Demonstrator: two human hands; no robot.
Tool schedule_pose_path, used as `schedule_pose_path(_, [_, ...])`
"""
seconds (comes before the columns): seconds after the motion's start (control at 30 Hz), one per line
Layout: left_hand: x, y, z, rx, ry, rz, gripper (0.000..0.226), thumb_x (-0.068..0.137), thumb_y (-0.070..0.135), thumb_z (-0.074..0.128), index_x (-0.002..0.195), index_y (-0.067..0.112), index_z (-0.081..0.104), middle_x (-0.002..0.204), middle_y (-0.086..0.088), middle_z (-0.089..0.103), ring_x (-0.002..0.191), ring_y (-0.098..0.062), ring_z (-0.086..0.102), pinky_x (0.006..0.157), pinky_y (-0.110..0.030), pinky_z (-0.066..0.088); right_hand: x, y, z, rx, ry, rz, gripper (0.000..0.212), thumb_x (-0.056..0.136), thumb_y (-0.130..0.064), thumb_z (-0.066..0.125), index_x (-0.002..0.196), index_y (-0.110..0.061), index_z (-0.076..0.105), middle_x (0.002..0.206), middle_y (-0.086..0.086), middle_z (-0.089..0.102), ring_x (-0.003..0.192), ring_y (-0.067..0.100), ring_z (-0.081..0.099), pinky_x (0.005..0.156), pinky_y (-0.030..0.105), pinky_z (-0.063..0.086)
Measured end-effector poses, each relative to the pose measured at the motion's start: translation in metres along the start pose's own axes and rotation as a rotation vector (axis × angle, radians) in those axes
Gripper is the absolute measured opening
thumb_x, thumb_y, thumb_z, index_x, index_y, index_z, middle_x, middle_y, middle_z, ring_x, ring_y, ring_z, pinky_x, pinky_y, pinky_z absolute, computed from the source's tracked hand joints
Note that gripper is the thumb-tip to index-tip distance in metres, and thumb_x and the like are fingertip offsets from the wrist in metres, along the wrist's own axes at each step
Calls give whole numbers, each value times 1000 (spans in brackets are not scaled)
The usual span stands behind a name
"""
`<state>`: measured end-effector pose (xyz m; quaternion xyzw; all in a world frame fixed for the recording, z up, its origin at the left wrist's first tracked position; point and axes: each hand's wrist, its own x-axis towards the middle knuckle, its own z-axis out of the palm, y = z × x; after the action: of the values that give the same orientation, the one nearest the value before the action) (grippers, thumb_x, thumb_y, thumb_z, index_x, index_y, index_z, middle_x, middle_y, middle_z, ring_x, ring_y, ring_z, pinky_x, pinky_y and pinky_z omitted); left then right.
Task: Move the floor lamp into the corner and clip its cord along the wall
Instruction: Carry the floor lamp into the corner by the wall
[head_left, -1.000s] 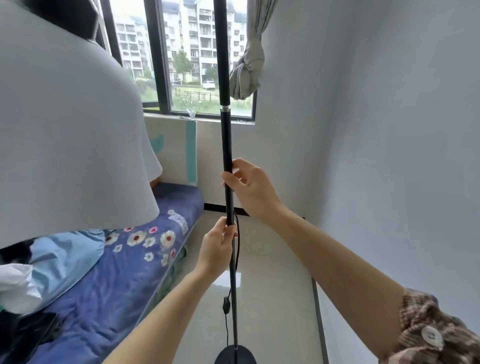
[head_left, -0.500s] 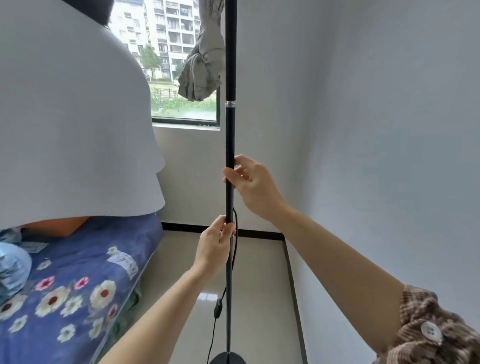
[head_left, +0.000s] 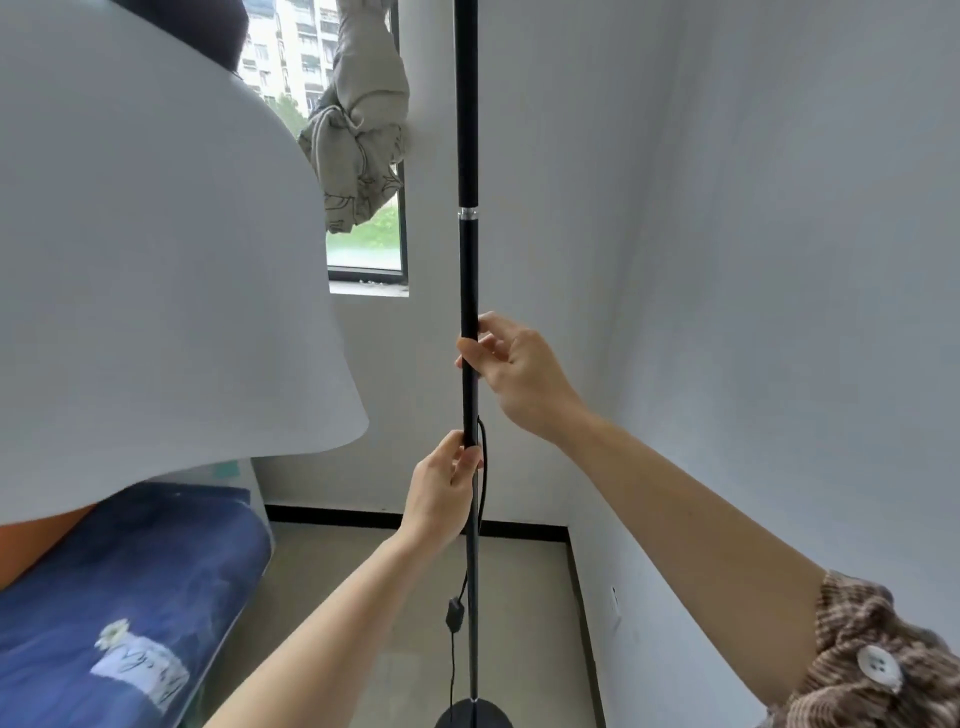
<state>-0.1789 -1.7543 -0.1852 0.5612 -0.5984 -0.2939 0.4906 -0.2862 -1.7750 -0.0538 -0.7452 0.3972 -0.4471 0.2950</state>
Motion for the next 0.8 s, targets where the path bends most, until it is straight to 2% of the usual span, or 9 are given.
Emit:
schedule_pose_path(0.1, [61,-14,19,-21,-33,-18,19,96,27,44,79,29,53,79,6,65,72,-17,59,63,-26,43,48,37,-8,-1,23,31,8,95,-21,55,89,-19,59,82,9,66,76,19,60,82,35,50])
schedule_pose_path(0.2, [118,-26,37,-28,-78,-19,17,96,26,44,84,27,55,83,7,66,76,-9,60,63,-23,44,91,70,-17,-18,62,59,9,95,-21,55,88,-18,58,81,8,66,75,20,59,79,35,49])
schedule_pose_path(0.37, [202,-36,74,-33,-126,2,18,96,24,43,83,24,55,75,9,61,61,-8,50,55,-22,38,155,118,-42,-40,124,114,8,95,-23,55,90,-18,58,85,10,67,86,30,64,82,38,50])
schedule_pose_path(0.47, [247,-46,97,-34,-141,13,18,96,23,43,82,22,54,73,-1,60,56,-16,43,48,-16,33,189,148,-55,-53,145,122,8,95,-25,55,89,-19,57,83,5,67,86,29,65,83,38,51])
schedule_pose_path(0.53, [276,-53,111,-27,-143,17,17,97,22,43,83,21,54,76,-7,62,57,-17,43,51,-21,34,212,170,-63,-61,143,131,10,95,-25,55,90,-17,57,83,5,67,86,28,65,83,38,51])
schedule_pose_path(0.67, [329,-66,139,-18,-139,23,15,97,22,44,86,22,54,79,3,62,55,-10,47,51,-25,35,257,212,-79,-88,129,117,12,95,-23,55,91,-12,57,84,11,68,84,31,65,79,39,51])
schedule_pose_path(0.8, [377,-74,170,6,-121,9,14,97,22,43,90,20,55,80,3,62,55,-11,47,51,-27,36,296,251,-98,-84,120,114,13,95,-22,55,90,-10,58,87,16,70,83,32,64,81,43,52])
